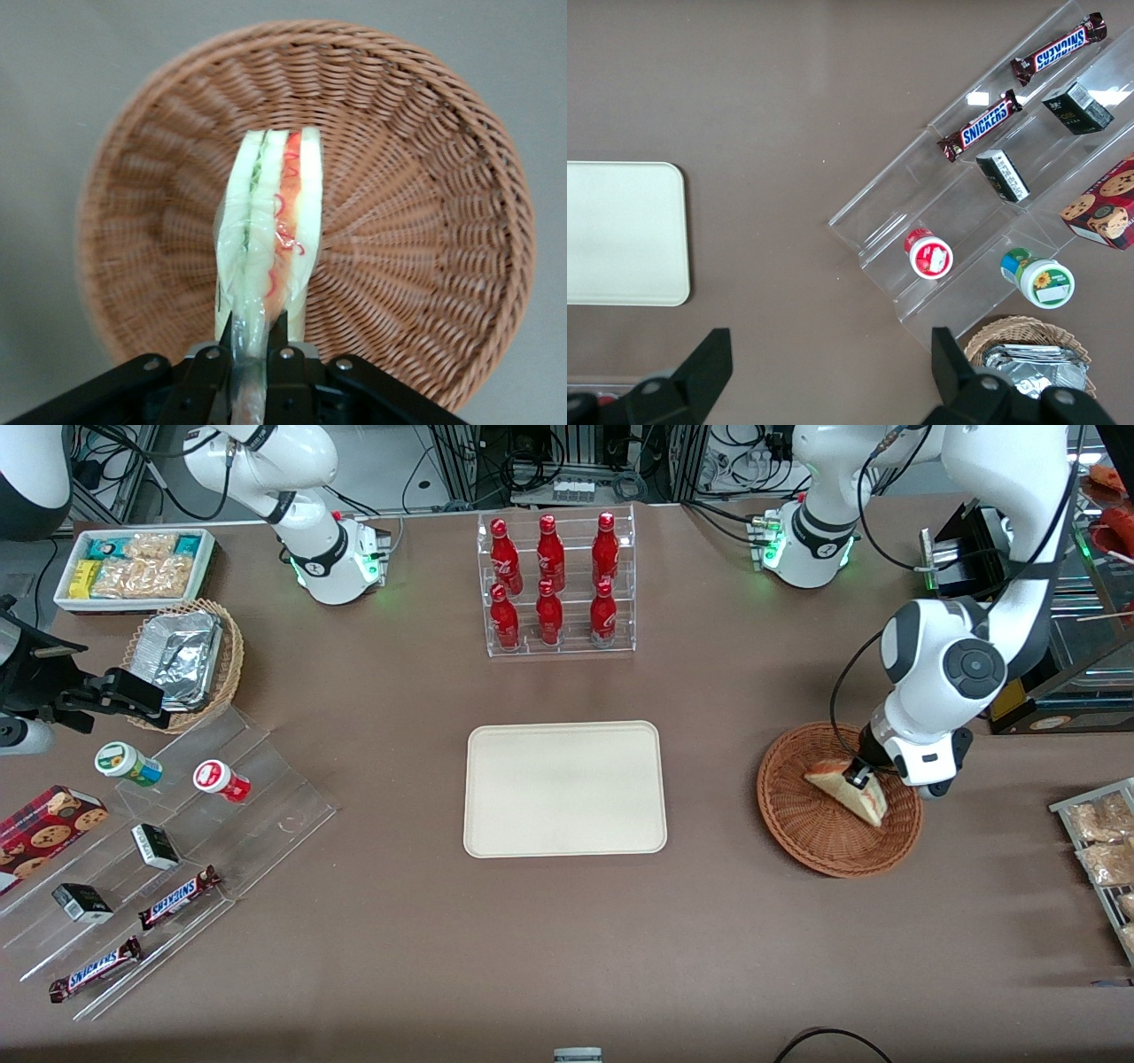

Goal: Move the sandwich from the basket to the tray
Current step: 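Lift the sandwich and carry it over the cream tray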

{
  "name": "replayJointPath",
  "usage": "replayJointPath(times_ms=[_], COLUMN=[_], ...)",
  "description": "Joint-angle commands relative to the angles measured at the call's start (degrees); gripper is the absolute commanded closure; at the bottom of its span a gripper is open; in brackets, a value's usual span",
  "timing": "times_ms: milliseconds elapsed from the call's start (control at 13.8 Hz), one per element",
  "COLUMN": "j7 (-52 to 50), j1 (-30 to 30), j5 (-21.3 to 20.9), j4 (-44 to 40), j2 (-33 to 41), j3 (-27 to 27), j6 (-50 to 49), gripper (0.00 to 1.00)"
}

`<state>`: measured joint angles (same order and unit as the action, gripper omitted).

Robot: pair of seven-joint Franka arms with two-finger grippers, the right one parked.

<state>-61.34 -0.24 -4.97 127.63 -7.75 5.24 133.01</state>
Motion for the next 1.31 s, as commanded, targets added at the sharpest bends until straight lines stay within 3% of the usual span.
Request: replayJointPath(times_ms=[0, 218, 435, 653, 798, 1016, 1234], j7=[-0.4, -0.3, -0.5, -0.5, -0.5, -0.9, -1.5], j1=[-2.4, -4.1, -4.6, -4.7, -6.6, -14.3, -18.0], j5=[-3.5, -3.7, -2.9, 2.0, 1.6, -1.9, -4.3], j4=[-7.0, -16.7, -25.2, -29.2, -33.6, -38.9, -38.8], j2=[2.4, 2.5, 1.9, 0.6, -3.9, -13.6, -19.4], j3=[1.5, 4.4, 10.9, 19.4, 25.3, 25.9, 25.8], j6=[-12.7, -25.3, -34.8, -34.5, -33.9, -31.9, -22.1], gripper=[1.00, 1.00, 1.00, 1.00, 1.00, 1.00, 1.00])
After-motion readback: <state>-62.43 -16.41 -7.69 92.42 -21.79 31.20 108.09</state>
